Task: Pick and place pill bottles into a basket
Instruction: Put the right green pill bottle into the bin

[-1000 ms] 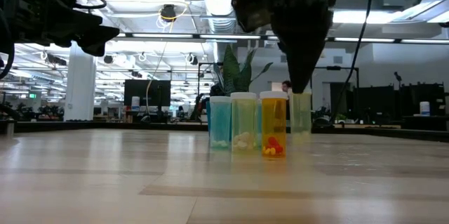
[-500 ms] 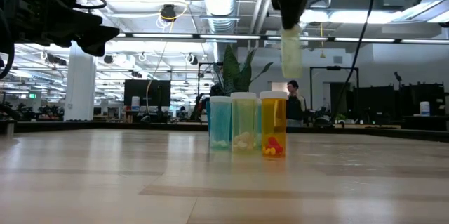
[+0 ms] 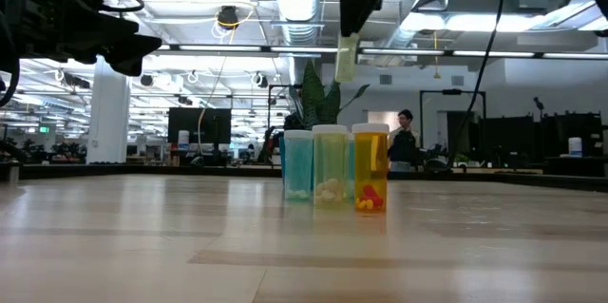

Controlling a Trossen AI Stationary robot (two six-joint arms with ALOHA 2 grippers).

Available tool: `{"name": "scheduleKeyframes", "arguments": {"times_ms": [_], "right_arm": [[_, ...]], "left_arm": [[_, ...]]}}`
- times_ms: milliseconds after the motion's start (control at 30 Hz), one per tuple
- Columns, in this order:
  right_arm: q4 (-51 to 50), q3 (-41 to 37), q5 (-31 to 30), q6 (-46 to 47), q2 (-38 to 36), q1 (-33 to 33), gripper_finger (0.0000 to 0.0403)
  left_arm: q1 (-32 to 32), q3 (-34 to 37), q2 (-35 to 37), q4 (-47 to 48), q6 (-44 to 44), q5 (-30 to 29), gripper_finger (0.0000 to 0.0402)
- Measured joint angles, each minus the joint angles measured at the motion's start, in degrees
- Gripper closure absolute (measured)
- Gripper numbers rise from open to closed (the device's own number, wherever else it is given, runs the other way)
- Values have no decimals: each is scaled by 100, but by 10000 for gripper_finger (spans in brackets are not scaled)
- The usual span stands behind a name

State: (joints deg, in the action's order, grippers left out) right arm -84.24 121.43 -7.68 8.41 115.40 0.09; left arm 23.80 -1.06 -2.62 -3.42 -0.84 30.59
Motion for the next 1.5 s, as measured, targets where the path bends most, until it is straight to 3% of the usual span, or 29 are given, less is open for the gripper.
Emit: {"name": "scheduleKeyframes", "arguments": {"times_ms": [400, 933, 1500], "right_arm": [[407, -15, 178, -1281, 694, -784, 289], [1048, -13, 330, -2097, 1469, -685, 289], [1395, -77, 346, -2492, 1711, -318, 289]], "left_arm": [[0, -2, -2, 2, 0, -2, 189], [0, -2, -68, -3, 0, -97, 189], [0, -1, -76, 0, 0, -138, 189]]}}
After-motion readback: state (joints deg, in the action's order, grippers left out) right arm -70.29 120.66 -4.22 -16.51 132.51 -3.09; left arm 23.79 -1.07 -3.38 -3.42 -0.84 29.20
